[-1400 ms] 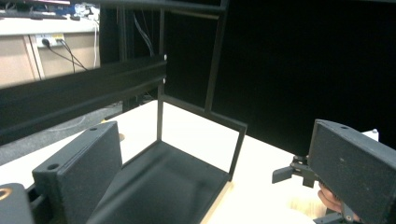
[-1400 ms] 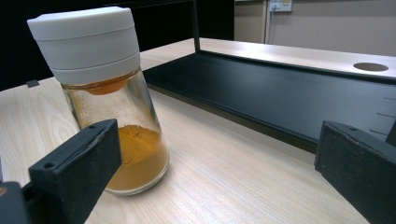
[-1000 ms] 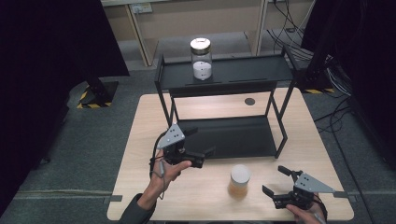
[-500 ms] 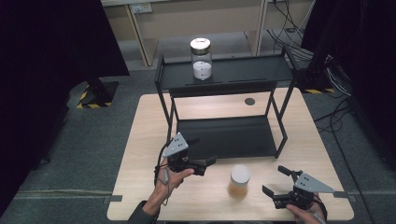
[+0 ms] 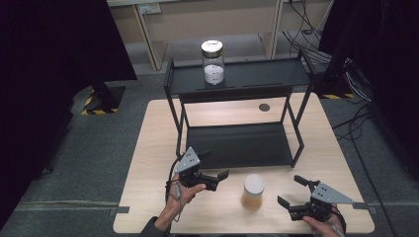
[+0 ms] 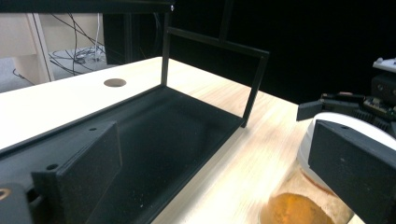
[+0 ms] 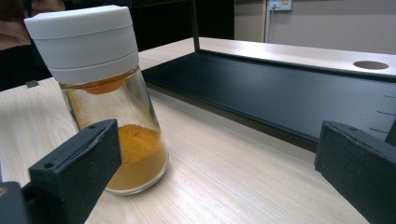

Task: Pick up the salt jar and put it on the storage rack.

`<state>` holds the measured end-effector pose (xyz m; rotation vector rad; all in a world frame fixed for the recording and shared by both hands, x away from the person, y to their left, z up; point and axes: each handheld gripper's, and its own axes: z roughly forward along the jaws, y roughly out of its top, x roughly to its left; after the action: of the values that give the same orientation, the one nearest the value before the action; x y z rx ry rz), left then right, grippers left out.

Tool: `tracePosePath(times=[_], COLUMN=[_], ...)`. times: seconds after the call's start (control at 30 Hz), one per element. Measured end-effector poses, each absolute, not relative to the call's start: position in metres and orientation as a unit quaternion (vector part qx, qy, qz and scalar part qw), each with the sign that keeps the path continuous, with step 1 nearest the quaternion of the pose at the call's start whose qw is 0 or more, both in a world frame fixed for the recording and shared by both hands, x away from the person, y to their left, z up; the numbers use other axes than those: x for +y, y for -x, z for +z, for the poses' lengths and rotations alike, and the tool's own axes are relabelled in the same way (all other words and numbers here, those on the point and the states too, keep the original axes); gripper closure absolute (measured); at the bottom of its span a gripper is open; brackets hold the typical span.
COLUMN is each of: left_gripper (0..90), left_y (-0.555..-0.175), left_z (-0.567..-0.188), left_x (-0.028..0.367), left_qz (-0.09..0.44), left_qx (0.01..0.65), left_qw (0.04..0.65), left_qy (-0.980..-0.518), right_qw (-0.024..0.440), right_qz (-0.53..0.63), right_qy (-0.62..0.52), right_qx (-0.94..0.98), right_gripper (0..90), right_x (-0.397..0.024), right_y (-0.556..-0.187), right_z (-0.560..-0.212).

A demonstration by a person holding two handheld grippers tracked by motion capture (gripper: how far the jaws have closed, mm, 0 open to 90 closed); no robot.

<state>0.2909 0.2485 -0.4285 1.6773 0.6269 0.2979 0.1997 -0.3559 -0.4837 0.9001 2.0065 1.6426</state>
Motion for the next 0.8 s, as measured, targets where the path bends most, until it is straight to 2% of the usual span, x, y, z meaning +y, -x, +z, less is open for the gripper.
tracePosePath(times=[0.37, 0.8], left_gripper=[1.9, 1.9], left_y=[-0.286, -0.277], left_z=[-0.454, -0.465], left_x=[0.252, 0.254], left_qz=[0.124, 0.130], left_qx=[0.275, 0.269], left_qw=[0.609, 0.605], left_qy=[-0.734, -0.738], right_qw=[0.199, 0.198], right_qz=[0.586, 0.586], right_qy=[-0.321, -0.320], right_qx=[0.717, 0.718], right_gripper=[0.9, 0.9], right_x=[-0.356, -0.356], right_y=[-0.199, -0.199], right_z=[-0.483, -0.483])
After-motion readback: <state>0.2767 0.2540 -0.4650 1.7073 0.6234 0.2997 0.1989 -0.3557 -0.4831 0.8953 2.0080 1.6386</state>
